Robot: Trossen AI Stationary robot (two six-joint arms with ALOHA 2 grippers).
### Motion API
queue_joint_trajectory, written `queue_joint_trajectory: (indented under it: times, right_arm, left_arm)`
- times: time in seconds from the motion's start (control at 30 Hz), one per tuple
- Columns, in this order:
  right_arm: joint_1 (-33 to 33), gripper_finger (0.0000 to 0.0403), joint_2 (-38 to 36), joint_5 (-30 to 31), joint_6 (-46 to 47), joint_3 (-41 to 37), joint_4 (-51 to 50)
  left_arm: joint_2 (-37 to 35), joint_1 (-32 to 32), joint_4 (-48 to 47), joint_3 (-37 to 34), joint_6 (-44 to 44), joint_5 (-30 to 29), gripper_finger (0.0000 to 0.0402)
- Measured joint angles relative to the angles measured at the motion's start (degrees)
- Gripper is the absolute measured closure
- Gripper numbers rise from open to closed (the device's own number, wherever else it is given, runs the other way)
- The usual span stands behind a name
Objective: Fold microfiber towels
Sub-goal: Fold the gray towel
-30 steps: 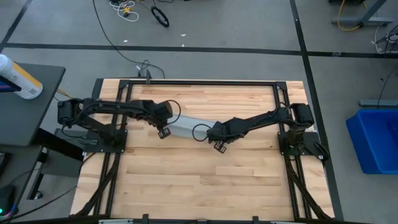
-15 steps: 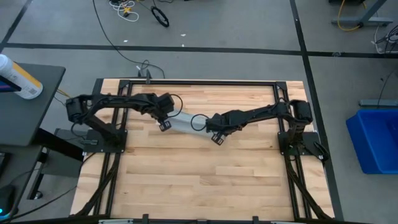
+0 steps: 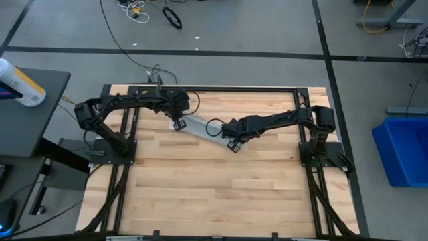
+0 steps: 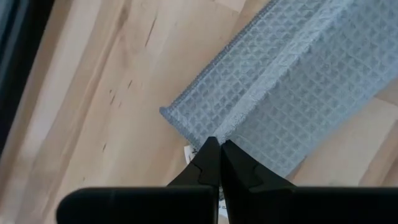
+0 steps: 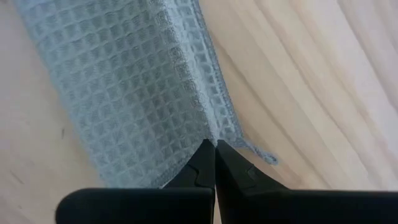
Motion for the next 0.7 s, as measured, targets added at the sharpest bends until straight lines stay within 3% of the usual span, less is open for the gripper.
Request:
queue_joint_trajectory:
  times: [0.17, 0.4, 0.7]
  right_arm:
    - [0.09, 0.0403, 0.0, -0.48, 1.02, -1.82, 1.32]
    - [-0.11, 0.0403, 0.0, -1.92, 0.96, -2.44, 2.64]
    - [-0.26, 0.0403, 0.0, -1.93, 1.02, -2.51, 2.13]
  left_arm:
    - [0.27, 1.47, 0.46, 0.08, 2.06, 2.09, 0.04]
    - [6.39, 1.53, 1.61, 0.07, 1.19, 3.2, 0.04]
    - [8.17, 1.7, 4.85, 0.94, 0.72, 1.42, 0.04]
